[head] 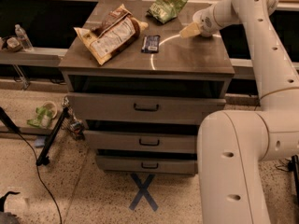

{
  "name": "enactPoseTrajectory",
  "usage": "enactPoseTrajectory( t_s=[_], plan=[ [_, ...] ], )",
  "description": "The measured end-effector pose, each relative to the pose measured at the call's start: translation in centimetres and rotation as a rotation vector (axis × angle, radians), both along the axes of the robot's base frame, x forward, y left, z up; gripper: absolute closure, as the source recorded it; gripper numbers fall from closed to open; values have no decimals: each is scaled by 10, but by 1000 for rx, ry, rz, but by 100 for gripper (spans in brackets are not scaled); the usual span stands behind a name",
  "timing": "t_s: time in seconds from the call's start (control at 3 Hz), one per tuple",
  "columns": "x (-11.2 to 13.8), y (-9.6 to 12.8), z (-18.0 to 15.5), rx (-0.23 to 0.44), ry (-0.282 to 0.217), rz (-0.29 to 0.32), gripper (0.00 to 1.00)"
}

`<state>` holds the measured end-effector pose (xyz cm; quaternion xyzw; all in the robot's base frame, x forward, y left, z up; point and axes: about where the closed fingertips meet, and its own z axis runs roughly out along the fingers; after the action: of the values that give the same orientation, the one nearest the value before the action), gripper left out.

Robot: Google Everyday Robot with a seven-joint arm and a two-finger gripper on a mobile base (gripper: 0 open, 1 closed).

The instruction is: Move white bowl near brown chip bag

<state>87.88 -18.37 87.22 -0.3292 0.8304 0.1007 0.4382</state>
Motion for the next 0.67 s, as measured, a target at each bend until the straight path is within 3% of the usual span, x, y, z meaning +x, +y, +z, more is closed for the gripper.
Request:
enactPoseTrajectory(
  t_s=[0.33, 0.67],
  plan=[
    [-5, 4, -2, -3, 0, 43, 62],
    [-6, 10, 7, -15, -39, 88, 93]
  ],
)
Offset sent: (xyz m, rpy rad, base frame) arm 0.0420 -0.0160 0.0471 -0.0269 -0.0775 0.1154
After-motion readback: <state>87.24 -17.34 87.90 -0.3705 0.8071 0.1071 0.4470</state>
